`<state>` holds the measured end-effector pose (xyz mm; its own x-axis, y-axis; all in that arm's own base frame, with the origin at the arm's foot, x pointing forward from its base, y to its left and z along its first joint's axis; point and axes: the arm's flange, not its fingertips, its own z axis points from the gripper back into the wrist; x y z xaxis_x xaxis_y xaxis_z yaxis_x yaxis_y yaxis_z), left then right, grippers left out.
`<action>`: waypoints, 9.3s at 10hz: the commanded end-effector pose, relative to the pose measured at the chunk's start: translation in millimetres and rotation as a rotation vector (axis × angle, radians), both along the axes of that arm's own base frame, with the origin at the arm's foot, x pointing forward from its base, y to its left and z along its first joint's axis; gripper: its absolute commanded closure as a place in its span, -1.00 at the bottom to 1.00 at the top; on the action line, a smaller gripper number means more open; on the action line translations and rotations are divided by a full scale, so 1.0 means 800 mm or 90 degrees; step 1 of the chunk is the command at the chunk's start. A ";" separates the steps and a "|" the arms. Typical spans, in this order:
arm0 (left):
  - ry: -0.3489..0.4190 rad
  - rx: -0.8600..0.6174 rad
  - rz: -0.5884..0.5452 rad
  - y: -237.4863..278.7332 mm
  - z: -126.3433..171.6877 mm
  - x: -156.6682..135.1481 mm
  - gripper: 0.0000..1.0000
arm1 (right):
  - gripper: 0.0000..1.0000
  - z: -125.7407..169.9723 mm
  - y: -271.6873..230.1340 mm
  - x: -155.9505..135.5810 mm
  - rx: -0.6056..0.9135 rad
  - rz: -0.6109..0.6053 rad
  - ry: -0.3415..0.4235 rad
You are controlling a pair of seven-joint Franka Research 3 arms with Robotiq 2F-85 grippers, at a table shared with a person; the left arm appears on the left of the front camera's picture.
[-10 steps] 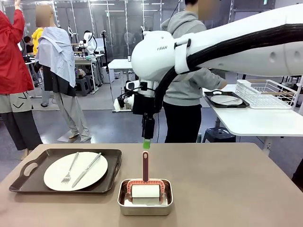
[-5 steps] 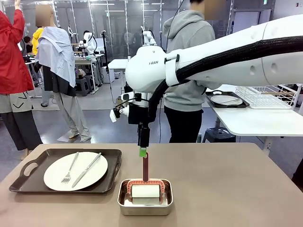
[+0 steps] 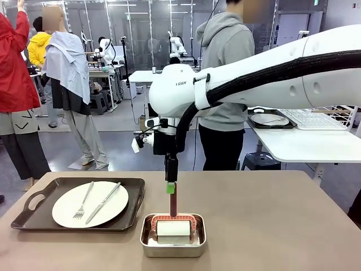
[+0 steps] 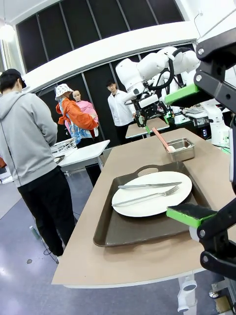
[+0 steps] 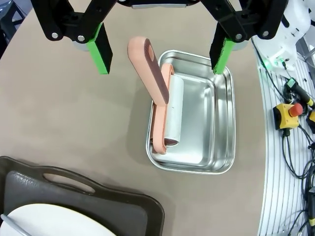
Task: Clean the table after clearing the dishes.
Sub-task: When the left (or right) Handle tray is removed, use the left hand (or right hand) to clean the left (or right) side of the table with the Lint Roller, then place the Lint Roller back on top of the Airtight Container.
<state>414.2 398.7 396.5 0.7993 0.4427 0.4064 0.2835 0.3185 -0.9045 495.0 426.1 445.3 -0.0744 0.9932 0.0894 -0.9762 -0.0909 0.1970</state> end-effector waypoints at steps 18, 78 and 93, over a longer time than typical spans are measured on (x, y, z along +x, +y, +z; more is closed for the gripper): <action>0.002 0.006 0.001 0.002 0.002 -0.003 -1.00 | 0.98 -0.043 -0.013 -0.010 -0.006 -0.014 0.072; 0.002 0.006 0.001 0.002 0.002 -0.003 -1.00 | 0.59 0.022 -0.641 -0.032 0.092 -1.110 -0.276; 0.002 0.006 0.001 0.002 0.002 -0.003 -1.00 | 0.59 0.129 -0.228 -0.187 0.198 -0.203 -0.341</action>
